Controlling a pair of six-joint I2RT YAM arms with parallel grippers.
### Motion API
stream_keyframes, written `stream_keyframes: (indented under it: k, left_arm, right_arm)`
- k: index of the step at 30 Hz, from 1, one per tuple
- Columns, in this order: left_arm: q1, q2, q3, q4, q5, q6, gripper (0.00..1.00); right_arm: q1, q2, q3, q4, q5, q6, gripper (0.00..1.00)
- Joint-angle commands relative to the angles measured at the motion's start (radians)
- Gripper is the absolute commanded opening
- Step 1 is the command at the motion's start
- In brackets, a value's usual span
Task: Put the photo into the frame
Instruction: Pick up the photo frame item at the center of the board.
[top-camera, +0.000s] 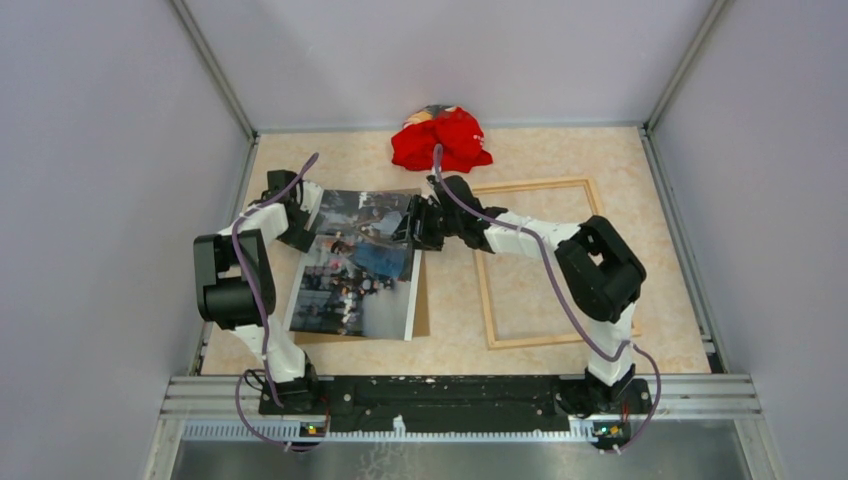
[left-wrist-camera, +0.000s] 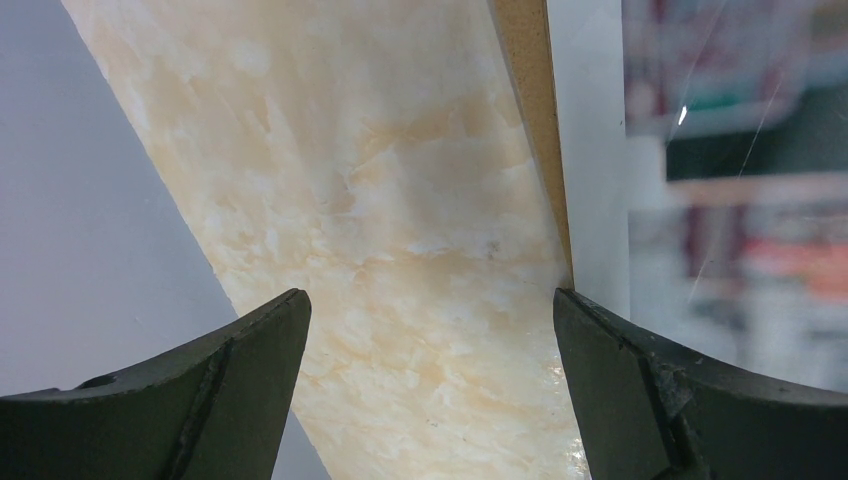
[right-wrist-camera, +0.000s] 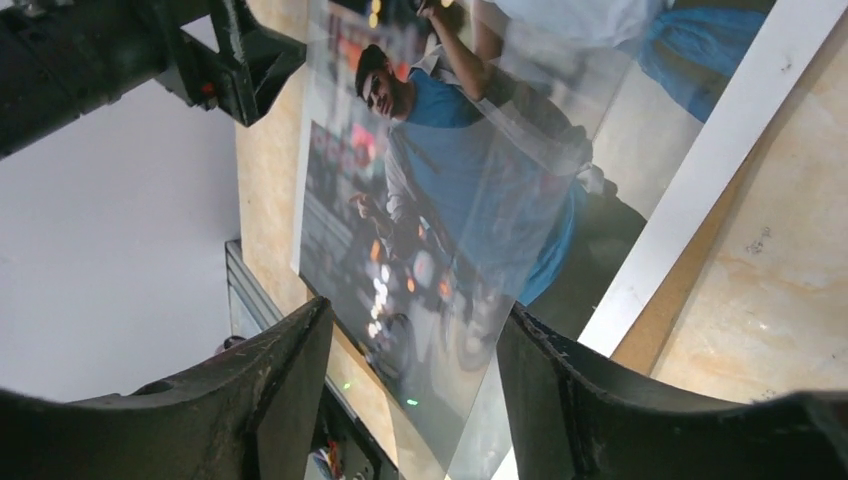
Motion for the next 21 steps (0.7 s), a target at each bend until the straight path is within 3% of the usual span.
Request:
stream_keyframes:
  k: [1,4,13,17,21]
  left_arm:
    - [-0.018,0.000,-0.019,-0.036,0.070,-0.023,0.99]
    - [-0.015,-0.006,0.001,-0.059,0.082,-0.024,0.99]
    - [-0.015,-0.011,0.017,-0.087,0.103,-0.032,0.99]
    - [0.009,-0.010,0.056,-0.111,0.093,-0.036,0.98]
    - [0.076,-0.005,0.201,-0.211,0.121,-0.053,0.98]
  right_arm:
    - [-0.004,0.021,0.017,0.058,0.003,0.007,0.54]
    - [-0.008,0.029,0.018,0.074,-0.001,0.008,0.42]
    - [-0.008,0.076,-0.020,0.251,-0.043,0.123,0.40]
    - [-0.010,0.050,-0.005,0.189,-0.020,0.083,0.20]
    - [-0.028,-0.021,0.016,0.119,-0.017,0.024,0.01]
